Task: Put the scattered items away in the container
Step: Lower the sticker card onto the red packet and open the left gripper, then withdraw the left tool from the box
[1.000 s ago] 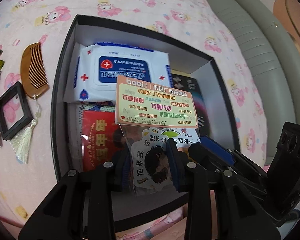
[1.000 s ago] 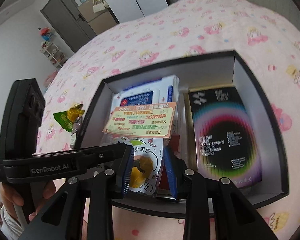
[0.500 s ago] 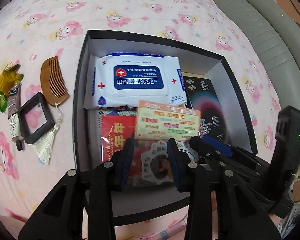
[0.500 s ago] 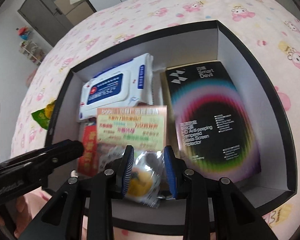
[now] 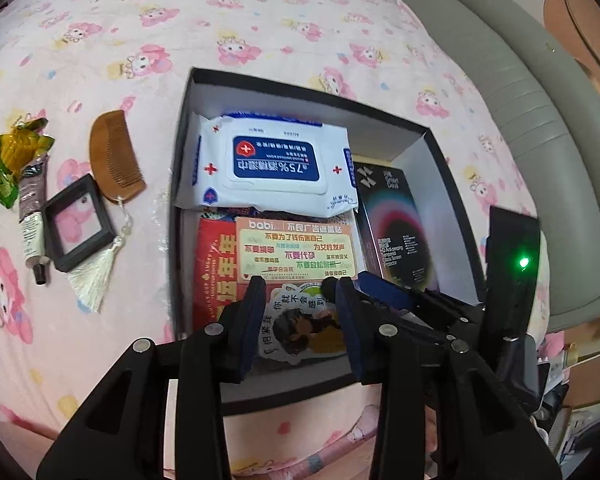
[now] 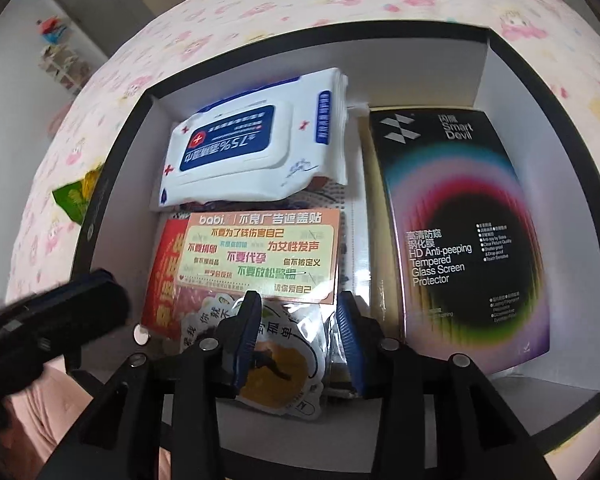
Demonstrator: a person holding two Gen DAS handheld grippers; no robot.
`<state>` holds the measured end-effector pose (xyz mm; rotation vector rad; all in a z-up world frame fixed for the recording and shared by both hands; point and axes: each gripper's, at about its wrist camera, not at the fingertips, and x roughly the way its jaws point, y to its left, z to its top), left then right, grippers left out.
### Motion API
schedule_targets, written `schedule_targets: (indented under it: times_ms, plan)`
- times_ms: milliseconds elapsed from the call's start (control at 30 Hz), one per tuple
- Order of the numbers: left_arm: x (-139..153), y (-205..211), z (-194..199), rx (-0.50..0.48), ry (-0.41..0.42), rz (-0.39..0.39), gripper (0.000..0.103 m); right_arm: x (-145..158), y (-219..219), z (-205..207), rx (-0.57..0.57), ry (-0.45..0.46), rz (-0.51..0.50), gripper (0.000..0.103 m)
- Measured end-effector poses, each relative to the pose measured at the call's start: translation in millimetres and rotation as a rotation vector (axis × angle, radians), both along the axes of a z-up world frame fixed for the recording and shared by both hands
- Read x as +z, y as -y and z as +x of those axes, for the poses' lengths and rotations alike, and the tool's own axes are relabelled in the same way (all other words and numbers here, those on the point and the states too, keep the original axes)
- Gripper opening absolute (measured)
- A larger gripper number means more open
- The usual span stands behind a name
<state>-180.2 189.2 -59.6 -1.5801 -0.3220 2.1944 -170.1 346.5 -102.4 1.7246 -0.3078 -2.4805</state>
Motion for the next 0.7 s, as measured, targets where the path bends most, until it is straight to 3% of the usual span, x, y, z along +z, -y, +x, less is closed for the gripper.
schedule_targets:
  times_ms: [200,267,433,500,533,700]
  plan:
    - [27.2,21.6,8.5,0.009,-0.084,-0.033,0.044,37.3,3.2,19.9,-0.042,-0.152,0.111,0.036]
    - [40.9,32.1,12.2,0.024,-0.138,-0.051,0.055,53.2,8.2,25.7,-0.044,-0.204,0.089,0.037]
    - [81.1,64.3,21.9,0.076,-0.294,-0.110,0.077,90.3,42.1,24.9,-0.015,-0.284,0.064,0.046]
    - [97.2,78.2,26.2,0.105,-0.357,-0.143,0.085,107.6,56.5,26.2,-0.016,-0.319,0.047,0.063]
    - [103.7,85.4,28.3,0.121,-0.380,-0.158,0.089,115.9,64.4,26.6,-0.011,-0.334,0.031,0.066]
    - [128.8,125.7,38.1,0.213,-0.450,-0.222,0.102,148.3,112.5,35.1,0.032,-0.395,0.018,0.069]
